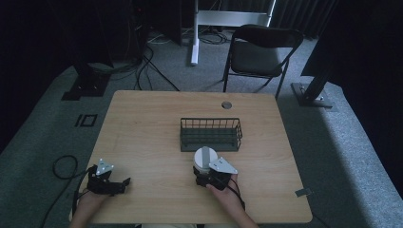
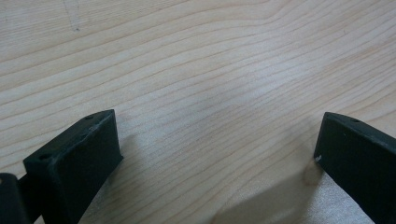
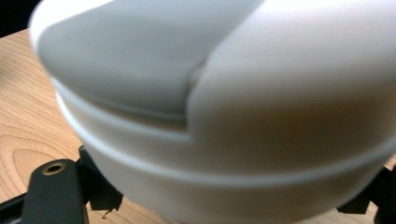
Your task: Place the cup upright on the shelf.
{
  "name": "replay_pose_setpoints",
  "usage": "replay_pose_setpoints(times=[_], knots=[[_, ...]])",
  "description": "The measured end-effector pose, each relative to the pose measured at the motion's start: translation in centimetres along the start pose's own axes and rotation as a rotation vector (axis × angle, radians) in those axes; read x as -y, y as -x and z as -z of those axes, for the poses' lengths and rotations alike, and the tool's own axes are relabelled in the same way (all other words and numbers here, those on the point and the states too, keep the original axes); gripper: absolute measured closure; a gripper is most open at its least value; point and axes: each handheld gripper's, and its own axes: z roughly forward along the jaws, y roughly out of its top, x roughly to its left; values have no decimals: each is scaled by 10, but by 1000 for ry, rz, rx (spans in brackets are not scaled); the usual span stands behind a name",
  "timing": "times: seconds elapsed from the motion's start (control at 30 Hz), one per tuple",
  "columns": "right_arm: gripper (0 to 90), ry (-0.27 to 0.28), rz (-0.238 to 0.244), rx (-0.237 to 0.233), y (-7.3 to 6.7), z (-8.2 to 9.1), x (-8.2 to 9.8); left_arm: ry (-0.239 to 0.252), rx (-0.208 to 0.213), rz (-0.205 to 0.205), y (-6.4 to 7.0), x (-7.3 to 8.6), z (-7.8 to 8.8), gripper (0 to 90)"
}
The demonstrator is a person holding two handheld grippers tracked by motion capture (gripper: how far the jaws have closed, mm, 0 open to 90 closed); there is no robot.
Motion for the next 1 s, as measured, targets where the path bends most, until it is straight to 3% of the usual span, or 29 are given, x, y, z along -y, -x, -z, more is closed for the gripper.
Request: replay_pose_setpoints(times=[0.27,0.47,1.0], knots=[[178,-8,-11,-12,2,2,-2,0,0,0,0,0,0,5],[180,5,11,-27,4,7,-10,0,0,0,0,0,0,5],[180,63,32,-70,11,20,-49,0,0,0,0,0,0,5]])
